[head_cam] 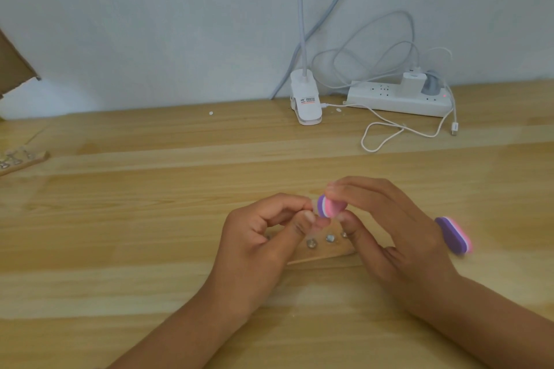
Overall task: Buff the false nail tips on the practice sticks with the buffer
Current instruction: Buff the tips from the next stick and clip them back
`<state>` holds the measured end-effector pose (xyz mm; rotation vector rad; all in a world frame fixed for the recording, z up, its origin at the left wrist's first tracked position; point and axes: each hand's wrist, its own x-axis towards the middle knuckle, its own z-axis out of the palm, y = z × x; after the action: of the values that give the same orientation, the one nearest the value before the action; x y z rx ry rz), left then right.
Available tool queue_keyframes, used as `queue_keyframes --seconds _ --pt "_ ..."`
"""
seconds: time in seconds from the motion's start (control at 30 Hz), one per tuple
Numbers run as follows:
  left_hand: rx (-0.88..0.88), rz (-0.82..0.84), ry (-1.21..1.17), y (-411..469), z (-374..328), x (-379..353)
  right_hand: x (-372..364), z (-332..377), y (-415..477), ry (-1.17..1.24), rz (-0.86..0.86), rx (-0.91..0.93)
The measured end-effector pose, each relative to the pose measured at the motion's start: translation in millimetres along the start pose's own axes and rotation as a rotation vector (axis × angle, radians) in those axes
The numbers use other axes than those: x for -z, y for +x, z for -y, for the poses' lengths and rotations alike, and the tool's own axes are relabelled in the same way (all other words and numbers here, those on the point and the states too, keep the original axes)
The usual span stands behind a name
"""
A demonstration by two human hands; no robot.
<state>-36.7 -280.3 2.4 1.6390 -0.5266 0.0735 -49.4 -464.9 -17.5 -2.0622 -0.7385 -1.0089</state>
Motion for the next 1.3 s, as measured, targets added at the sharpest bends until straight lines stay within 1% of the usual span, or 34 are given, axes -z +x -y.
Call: queue_keyframes --seconds 0.17,0.27,0.4,0.53,0.67,0.8,0.97,1.03,1.13,1.23,1.3 --pt "-0.005 0.018 -0.042 -0.5 -2.4 -0.5 -1.2 1.6 -1.9 0.003 -0.001 0.053" --pt "0.024 0.002 -0.095 -1.2 -1.6 -0.9 -0.7 -0.8 -1.3 -0.034 -0.009 -0.007" --pt "0.01 0.028 -0.047 -1.5 -0.3 -0.5 -1.5 3.2 -2.5 -0.009 -0.007 0.049" --pt "-0.012 0.007 -0.065 -0.8 0.7 -1.5 -2.3 1.3 -0.6 -0.045 -0.019 0.01" --pt "-0.009 0.019 -0.073 -0.5 1.4 -1.4 -1.7 2.3 -2.3 -0.048 -0.012 0.042" --pt "0.063 0.016 -0.163 -2.7 0.7 -1.9 0.2 -3.9 -0.2 -0.093 -0.023 -0.045" --pt "0.08 0.038 -0.149 -3.7 1.2 -1.3 1.1 -3.1 -0.6 -0.062 -0.025 -0.025" --pt "0.087 0.033 -0.16 -3.3 2.0 -1.8 1.4 -4.4 0.3 -0.064 -0.022 -0.054" --pt "0.052 0.042 -0.13 -2.2 2.6 -2.3 2.1 -4.1 1.2 -0.05 -0.031 -0.076" --pt "-0.011 0.074 -0.071 -1.3 1.8 -3.1 -0.2 0.4 -1.5 -0.015 -0.008 0.006" --pt "-0.038 0.093 -0.043 -1.4 1.5 -3.2 -0.2 -0.4 -2.6 -0.019 0.002 0.025"
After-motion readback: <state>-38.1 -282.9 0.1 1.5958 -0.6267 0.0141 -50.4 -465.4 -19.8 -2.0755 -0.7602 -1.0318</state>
